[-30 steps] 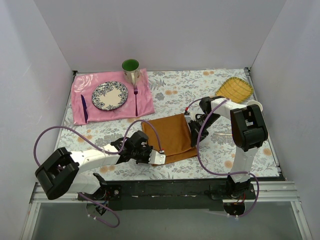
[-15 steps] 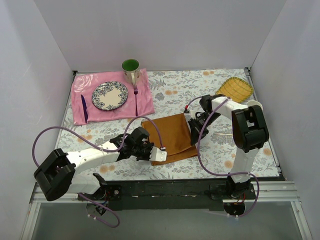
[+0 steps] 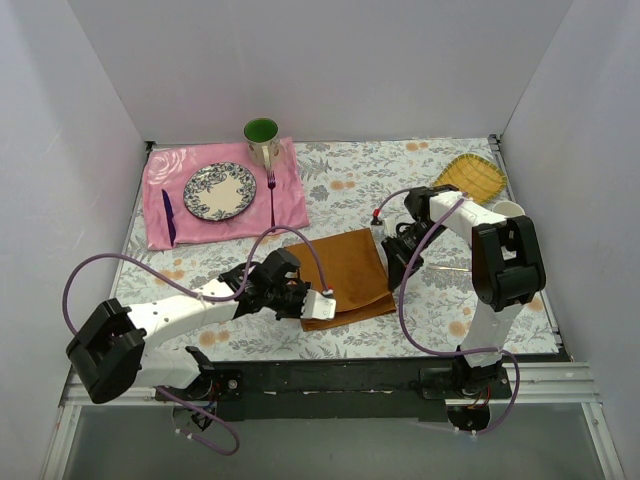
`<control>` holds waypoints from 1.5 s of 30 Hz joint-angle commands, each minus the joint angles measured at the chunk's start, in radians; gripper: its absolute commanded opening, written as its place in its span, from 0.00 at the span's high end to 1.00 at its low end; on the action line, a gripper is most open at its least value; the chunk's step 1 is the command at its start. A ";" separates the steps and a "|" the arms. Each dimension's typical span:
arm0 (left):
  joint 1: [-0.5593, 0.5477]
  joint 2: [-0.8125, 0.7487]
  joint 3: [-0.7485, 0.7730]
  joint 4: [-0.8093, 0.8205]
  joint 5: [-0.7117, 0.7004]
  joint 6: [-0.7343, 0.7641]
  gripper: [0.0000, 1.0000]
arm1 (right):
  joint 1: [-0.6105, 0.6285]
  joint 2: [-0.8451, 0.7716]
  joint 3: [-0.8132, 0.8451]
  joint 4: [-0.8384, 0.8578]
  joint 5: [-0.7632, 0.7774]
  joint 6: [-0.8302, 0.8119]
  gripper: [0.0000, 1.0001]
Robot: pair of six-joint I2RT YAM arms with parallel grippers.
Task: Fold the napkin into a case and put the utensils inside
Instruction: Fold the rectangle-folded napkin at the center of the board, then smooth out the square-folded napkin at the center of the board.
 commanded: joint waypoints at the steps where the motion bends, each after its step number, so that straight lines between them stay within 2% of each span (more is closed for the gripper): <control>1: -0.009 0.009 -0.005 0.002 0.012 -0.013 0.89 | -0.005 0.017 -0.005 -0.011 0.000 -0.014 0.99; 3: -0.010 0.008 -0.017 0.002 0.011 -0.013 0.88 | -0.005 0.017 -0.012 -0.015 0.001 -0.018 0.99; 11: -0.015 -0.014 -0.013 -0.002 0.035 -0.028 0.99 | -0.003 -0.020 -0.016 -0.034 0.006 -0.044 0.99; 27: -0.018 -0.026 -0.013 -0.038 0.054 -0.014 0.95 | 0.041 0.106 0.002 -0.085 0.012 -0.117 0.99; 35: -0.015 -0.055 -0.019 -0.041 0.034 -0.097 0.63 | 0.047 0.158 -0.007 -0.071 0.007 -0.103 0.96; 36: -0.010 -0.064 -0.020 -0.042 0.035 -0.112 0.58 | 0.047 0.158 -0.002 -0.076 0.001 -0.107 0.84; 38: 0.017 -0.099 -0.013 -0.044 0.055 -0.170 0.54 | 0.041 0.151 0.036 -0.116 -0.011 -0.125 0.77; 40: 0.078 -0.119 0.015 -0.036 0.102 -0.244 0.50 | 0.017 0.134 0.101 -0.143 -0.045 -0.169 0.65; 42: 0.140 -0.116 0.048 -0.016 0.142 -0.392 0.39 | -0.008 0.109 0.152 -0.182 -0.071 -0.195 0.50; 44: 0.243 -0.095 0.111 0.018 0.216 -0.512 0.30 | -0.041 0.092 0.218 -0.185 -0.086 -0.211 0.41; 45: 0.273 -0.075 0.131 0.031 0.241 -0.640 0.11 | -0.048 0.089 0.241 -0.183 -0.092 -0.217 0.34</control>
